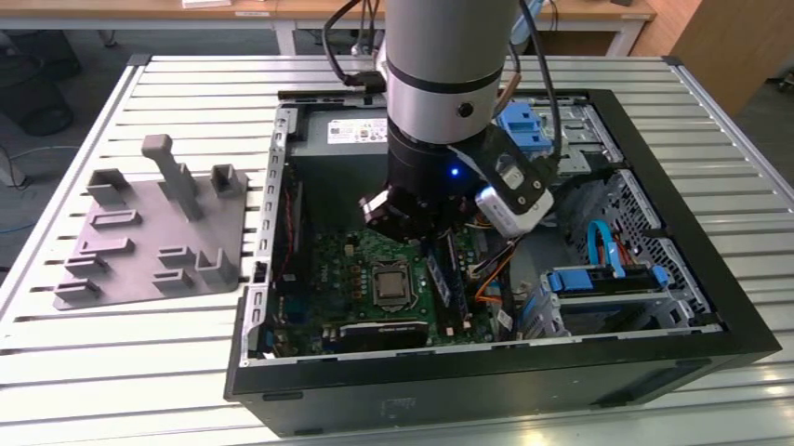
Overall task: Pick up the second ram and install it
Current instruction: 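Insert the second ram into the second slot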
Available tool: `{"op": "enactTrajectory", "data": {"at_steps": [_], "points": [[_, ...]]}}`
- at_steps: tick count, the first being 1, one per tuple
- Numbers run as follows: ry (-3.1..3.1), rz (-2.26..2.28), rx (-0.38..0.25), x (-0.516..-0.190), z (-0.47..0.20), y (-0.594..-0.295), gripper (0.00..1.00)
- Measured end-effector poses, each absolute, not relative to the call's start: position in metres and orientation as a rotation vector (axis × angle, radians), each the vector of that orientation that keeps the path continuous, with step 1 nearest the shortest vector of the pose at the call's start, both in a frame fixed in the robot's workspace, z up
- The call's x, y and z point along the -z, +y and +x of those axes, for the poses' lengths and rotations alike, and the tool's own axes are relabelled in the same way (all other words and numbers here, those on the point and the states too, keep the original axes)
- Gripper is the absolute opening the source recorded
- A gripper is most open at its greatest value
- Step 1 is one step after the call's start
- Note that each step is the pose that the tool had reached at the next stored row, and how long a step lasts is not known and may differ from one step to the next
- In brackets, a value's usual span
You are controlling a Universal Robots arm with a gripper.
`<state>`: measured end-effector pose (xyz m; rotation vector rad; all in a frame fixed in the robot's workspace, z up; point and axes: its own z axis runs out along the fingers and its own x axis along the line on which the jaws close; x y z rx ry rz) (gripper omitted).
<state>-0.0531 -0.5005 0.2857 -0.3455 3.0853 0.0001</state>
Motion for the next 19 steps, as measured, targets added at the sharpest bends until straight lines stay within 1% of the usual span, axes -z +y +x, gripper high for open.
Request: {"op": "enactTrajectory", "data": {"at_steps": [19], "points": [[3.102,0.144,0.009,-0.2854,-0.0531,-0.5005,0.14]]}}
